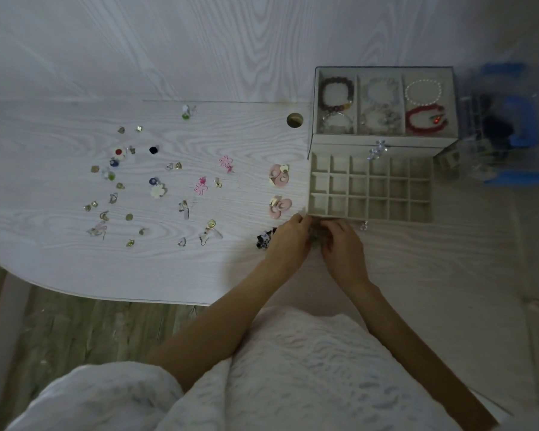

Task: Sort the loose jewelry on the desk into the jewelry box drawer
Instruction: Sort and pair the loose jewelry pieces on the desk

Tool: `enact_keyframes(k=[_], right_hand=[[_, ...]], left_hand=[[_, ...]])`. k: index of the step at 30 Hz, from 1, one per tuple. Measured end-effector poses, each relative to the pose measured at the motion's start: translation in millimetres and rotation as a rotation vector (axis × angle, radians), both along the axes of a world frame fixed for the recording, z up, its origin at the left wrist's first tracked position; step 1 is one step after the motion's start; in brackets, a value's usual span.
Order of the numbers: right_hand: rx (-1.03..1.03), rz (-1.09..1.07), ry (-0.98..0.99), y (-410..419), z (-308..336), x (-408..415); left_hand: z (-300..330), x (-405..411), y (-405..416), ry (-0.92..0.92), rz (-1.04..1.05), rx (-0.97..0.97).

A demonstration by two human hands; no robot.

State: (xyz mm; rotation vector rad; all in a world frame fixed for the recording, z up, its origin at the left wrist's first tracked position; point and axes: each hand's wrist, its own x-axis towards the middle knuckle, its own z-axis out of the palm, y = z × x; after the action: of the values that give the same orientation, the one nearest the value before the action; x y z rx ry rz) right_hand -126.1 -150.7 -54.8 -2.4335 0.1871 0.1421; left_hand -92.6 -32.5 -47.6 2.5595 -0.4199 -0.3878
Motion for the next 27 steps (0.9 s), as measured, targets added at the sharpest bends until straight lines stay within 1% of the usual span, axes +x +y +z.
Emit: enact_keyframes(k=[5,7,10,12,14,18,20,22,24,25,27], right_hand=[[-0.002,0.039,-0.017,-3,0,-3],[-0.017,0.072,-0.007,-3,2,-4],[-0.139,0.215,-0.023,-5,14,-4],[-0.232,0.294,-0.109,-1,26,-2],[-0.258,0.339,-0.181,8,38,3],[-0.19,0.42,-0.177,46,42,25],[-0.154,0.458,-0.17,68,40,40],[-0.109,0.455,-0.13,90,36,57],[-0.096,0.435,-0.11,113,33,81],[-0.109,0.437,-0.109,122,31,94],[-0.165,0.443,-0.104,141,27,124]], left_hand=[[-1,-3,3,0.054,0.013,-0.046],[4,-3,3,0.091,0.026,-0.035],[17,-3,11,0.134,0.002,-0.028],[28,-8,30,0.095,-0.007,-0.093],[38,-14,56,0.012,0.019,-0.122],[50,-21,124,-0.157,0.215,-0.089],[49,-19,158,-0.194,0.339,-0.053],[45,-7,187,-0.173,0.446,-0.051],[37,13,208,-0.115,0.485,-0.105],[33,25,213,-0.082,0.472,-0.12],[25,52,220,-0.022,0.396,-0.088]])
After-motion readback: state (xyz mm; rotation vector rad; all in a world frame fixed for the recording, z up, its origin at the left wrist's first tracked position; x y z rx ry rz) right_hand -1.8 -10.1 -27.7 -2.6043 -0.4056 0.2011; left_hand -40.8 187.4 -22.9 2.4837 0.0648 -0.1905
